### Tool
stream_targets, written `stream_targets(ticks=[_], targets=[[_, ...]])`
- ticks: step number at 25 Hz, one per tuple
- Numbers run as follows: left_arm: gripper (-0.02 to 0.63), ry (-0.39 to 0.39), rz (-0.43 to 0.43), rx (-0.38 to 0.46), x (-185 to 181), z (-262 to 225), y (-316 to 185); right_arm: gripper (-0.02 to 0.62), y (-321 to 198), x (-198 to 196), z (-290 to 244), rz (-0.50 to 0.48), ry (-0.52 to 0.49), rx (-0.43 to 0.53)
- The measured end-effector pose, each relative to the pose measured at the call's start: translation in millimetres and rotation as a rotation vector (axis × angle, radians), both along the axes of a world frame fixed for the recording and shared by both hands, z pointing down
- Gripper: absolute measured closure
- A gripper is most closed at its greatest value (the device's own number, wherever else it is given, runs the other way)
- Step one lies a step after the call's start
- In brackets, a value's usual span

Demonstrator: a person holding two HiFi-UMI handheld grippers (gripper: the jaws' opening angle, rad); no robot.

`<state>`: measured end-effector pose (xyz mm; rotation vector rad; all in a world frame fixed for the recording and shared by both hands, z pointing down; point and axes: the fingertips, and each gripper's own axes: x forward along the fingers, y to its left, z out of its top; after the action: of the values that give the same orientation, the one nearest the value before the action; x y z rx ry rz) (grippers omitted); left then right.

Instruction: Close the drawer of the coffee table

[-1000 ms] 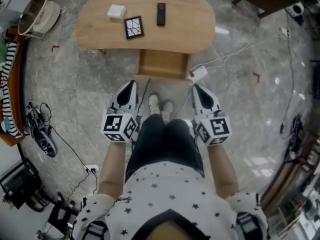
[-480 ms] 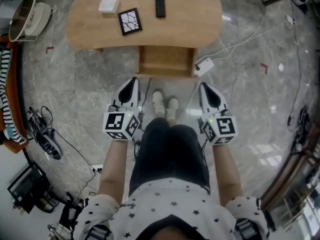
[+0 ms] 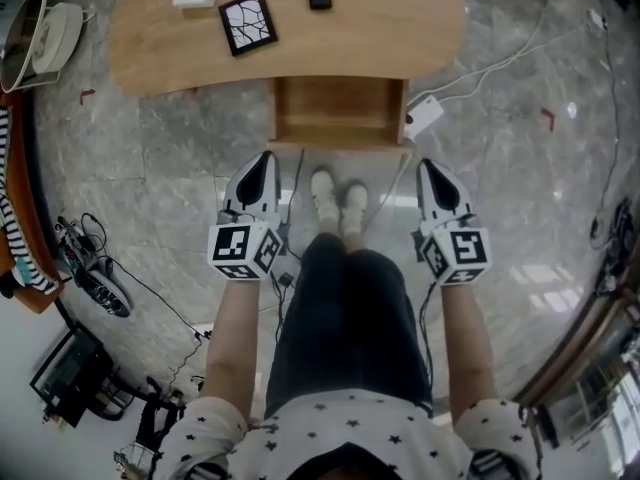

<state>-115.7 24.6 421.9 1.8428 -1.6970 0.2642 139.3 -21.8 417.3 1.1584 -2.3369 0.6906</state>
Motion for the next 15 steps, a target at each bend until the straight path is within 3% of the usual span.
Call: stream_targets(ticks=[15], targets=[[0.598, 0.018, -0.012, -0.116, -13, 116, 7, 0.589, 7, 34, 139, 0.067, 0.112, -0.162]])
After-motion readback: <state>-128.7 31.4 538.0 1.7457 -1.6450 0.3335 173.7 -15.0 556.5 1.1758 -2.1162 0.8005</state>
